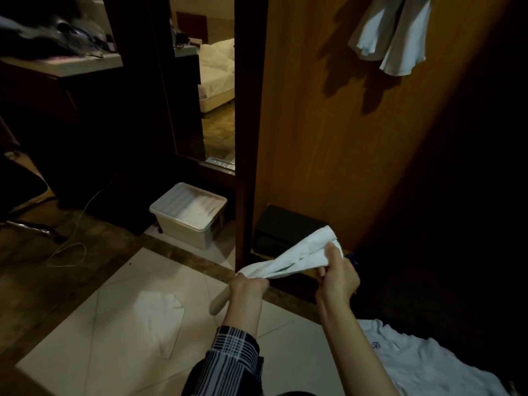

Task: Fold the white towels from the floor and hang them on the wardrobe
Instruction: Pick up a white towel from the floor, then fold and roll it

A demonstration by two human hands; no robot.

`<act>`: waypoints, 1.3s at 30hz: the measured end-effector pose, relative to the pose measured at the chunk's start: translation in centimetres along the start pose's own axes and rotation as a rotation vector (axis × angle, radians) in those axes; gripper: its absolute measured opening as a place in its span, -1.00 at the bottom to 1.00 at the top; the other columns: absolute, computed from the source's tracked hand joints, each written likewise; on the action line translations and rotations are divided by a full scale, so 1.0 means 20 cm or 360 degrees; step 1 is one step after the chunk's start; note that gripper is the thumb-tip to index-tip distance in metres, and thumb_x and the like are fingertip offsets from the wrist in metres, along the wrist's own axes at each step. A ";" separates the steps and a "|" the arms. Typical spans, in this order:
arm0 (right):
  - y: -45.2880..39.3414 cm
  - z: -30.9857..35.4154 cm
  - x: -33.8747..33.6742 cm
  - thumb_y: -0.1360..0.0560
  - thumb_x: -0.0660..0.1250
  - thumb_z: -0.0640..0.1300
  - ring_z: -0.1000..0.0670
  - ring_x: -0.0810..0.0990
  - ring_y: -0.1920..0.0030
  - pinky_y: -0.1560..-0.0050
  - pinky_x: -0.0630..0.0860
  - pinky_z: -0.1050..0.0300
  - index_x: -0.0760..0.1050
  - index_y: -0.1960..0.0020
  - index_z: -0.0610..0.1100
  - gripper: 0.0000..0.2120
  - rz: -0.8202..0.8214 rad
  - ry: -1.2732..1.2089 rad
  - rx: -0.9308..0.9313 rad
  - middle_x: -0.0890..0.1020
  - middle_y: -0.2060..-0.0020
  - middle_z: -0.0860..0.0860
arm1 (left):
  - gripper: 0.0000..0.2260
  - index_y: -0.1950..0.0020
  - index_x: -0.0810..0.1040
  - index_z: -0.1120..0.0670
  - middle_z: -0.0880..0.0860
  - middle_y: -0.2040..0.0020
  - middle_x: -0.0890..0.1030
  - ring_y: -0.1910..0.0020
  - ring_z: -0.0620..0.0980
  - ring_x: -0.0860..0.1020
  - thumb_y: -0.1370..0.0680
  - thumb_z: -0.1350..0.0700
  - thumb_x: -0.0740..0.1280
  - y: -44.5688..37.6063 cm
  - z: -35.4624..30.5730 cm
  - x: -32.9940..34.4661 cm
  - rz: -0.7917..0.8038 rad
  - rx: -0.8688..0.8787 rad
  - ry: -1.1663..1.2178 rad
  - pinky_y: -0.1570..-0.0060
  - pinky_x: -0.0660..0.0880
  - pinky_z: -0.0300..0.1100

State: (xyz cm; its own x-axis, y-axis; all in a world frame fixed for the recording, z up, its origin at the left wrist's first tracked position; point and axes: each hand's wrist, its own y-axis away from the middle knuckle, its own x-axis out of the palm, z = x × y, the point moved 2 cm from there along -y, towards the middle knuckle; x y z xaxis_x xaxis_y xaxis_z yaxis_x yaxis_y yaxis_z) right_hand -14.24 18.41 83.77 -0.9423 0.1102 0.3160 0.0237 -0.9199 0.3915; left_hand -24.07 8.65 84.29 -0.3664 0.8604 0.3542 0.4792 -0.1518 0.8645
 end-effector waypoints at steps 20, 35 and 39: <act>-0.09 0.15 -0.18 -0.61 0.16 -0.21 0.12 0.42 0.66 0.68 0.36 0.37 0.48 0.14 -0.28 -0.78 0.0681 0.0299 0.0986 0.43 0.61 -0.03 | -0.44 -0.53 0.07 0.13 0.22 -0.39 0.32 -0.39 0.25 0.31 -0.60 0.21 0.25 -0.05 -0.09 0.02 0.0711 -0.0261 0.0586 -0.36 0.20 0.20; 0.01 0.31 -0.14 -0.60 0.19 -0.17 0.10 0.62 0.16 0.26 0.48 0.20 0.57 -0.11 -0.01 -0.79 0.1031 0.1411 -0.0838 0.65 0.13 0.08 | -0.61 -0.49 0.20 0.20 0.31 -0.42 0.30 -0.44 0.24 0.26 -0.65 0.19 0.09 -0.10 -0.06 0.02 0.0761 -0.0732 0.0526 -0.44 0.15 0.11; 0.00 0.29 -0.15 -0.59 0.24 -0.16 0.08 0.66 0.13 0.20 0.62 0.04 0.47 -0.18 -0.06 -0.83 0.0990 0.1195 -0.0864 0.65 0.10 0.06 | -0.53 -0.55 -0.07 0.20 0.21 -0.55 0.05 -0.51 0.20 0.10 -0.67 0.21 0.02 0.04 -0.04 0.02 0.0609 -0.0630 0.0617 -0.44 0.04 0.08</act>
State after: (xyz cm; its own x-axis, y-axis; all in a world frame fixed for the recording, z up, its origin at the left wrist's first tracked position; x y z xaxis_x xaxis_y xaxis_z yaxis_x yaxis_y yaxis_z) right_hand -9.41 20.32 87.87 -0.7840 -0.5136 -0.3486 0.5855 -0.7984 -0.1405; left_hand -24.36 8.47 85.42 -0.5241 0.4845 0.7004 0.3310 -0.6418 0.6917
